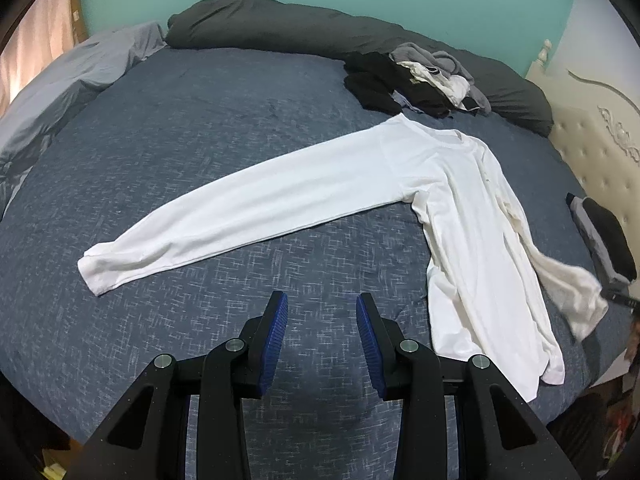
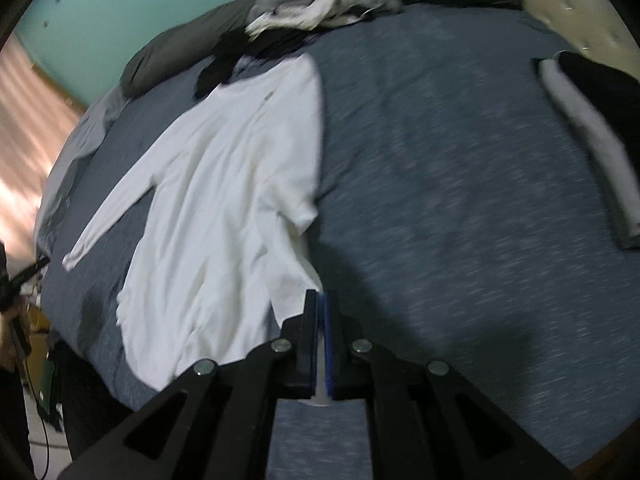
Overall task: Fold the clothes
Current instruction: 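Grasp the other sleeve with the right tool and stretch it out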
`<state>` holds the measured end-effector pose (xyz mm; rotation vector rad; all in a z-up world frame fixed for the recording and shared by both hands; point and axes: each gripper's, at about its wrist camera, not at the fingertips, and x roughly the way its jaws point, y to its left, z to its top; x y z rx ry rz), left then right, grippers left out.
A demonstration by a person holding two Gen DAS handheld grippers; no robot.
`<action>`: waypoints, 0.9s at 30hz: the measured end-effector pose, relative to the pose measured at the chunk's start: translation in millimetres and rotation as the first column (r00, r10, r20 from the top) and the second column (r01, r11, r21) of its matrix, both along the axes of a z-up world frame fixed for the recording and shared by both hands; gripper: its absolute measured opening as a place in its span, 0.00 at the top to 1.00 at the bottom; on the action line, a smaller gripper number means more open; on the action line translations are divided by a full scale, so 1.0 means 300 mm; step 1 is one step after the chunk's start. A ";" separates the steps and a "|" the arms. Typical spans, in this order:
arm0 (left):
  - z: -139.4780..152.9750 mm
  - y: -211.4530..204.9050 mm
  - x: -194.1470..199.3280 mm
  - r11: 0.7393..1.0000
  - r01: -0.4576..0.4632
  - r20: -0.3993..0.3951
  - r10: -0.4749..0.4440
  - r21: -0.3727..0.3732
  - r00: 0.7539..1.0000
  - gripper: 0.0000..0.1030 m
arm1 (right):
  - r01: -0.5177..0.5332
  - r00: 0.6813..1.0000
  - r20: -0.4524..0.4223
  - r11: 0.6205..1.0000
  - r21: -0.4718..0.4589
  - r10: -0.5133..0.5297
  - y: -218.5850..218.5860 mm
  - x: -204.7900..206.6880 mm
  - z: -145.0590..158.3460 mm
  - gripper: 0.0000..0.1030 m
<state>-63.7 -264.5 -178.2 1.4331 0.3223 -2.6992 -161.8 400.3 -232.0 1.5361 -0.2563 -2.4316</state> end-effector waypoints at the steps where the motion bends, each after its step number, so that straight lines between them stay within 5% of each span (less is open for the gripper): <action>1: -0.002 0.007 -0.005 1.000 0.003 0.003 -0.003 -0.002 1.000 0.62 | 0.015 1.000 -0.009 1.000 0.012 -0.015 0.031 -0.012 0.015 0.98; 27: -0.071 0.102 -0.116 0.999 0.023 0.090 -0.019 -0.039 0.996 0.62 | 0.250 0.951 -0.243 0.935 0.250 -0.190 0.517 -0.441 0.313 0.98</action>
